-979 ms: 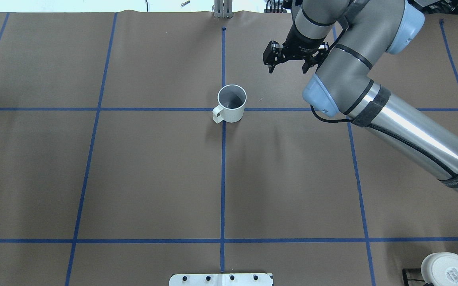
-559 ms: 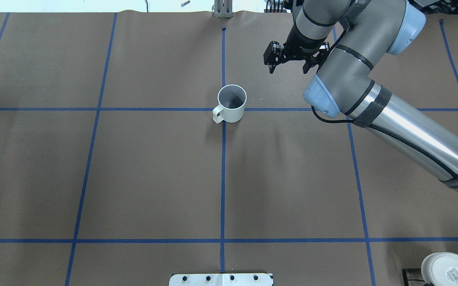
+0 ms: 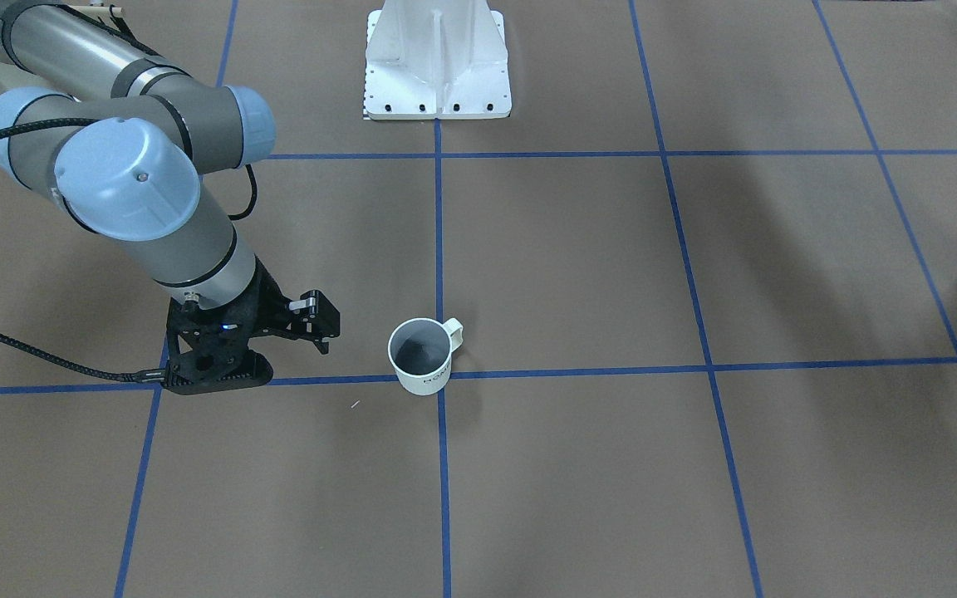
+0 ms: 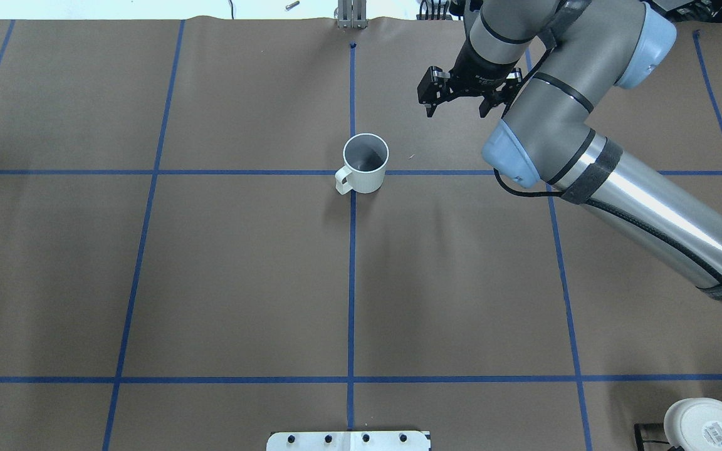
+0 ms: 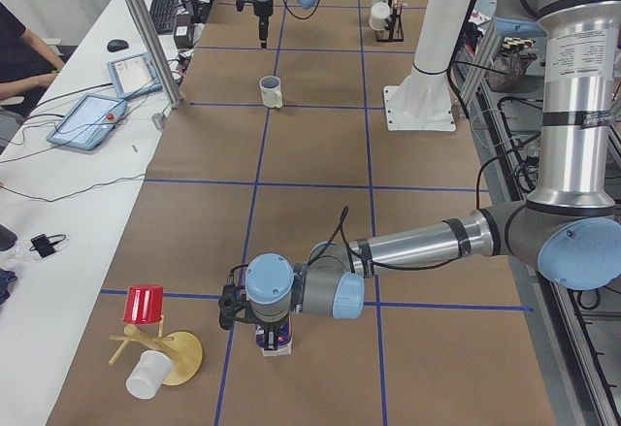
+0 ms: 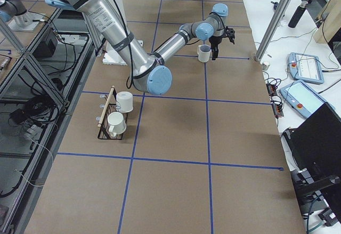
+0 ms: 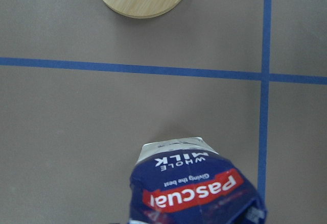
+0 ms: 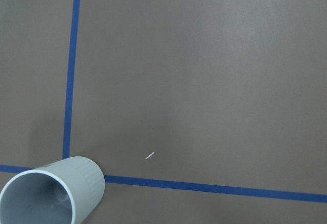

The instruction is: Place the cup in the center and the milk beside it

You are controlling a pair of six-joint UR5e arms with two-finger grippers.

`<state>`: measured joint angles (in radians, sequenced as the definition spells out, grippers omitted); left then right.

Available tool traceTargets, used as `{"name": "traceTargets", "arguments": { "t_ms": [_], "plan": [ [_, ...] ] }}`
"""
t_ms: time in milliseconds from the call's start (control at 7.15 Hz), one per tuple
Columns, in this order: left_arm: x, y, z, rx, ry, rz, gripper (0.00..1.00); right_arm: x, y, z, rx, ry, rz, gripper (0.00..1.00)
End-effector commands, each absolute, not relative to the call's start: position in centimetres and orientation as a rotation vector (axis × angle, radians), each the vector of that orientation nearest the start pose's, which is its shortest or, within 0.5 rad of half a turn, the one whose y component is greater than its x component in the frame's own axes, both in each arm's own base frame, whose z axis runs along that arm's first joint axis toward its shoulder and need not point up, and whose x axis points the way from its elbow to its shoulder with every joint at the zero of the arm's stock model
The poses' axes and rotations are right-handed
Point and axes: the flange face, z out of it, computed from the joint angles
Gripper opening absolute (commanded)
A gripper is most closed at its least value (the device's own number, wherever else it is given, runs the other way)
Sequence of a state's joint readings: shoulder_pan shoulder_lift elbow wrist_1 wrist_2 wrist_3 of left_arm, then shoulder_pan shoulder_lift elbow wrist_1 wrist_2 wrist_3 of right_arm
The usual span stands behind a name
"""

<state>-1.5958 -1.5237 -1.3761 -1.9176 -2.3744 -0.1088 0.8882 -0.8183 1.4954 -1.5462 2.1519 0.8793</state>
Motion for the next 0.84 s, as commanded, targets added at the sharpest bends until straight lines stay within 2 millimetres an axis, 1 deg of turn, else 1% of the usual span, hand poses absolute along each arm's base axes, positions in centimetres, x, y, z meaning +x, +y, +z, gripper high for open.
{"name": "traceTargets", "arguments": {
  "t_ms": [0, 140, 420, 559, 699],
  "plan": [
    [-7.3, -46.9, 72.6, 0.087, 0.803, -0.075, 0.0, -39.6, -61.2, 22.9, 0.09, -0.872, -0.02, 1.0],
    [-7.4, -47.3, 70.9, 0.104, 0.803, -0.068, 0.0, -39.7, -61.1, 22.9, 0.09, -0.872, -0.021, 1.0],
    [-7.5, -48.0, 64.1, 0.095, 0.797, -0.074, 0.0, -39.5, -60.9, 23.0, 0.091, -0.873, -0.02, 1.0],
    [-7.5, -48.7, 61.5, 0.101, 0.795, -0.072, 0.0, -39.4, -60.7, 23.0, 0.093, -0.876, -0.022, 1.0],
    [-7.4, -51.4, 57.4, 0.117, 0.796, -0.075, 0.0, -39.3, -60.6, 23.0, 0.096, -0.876, -0.021, 1.0]
  ]
}}
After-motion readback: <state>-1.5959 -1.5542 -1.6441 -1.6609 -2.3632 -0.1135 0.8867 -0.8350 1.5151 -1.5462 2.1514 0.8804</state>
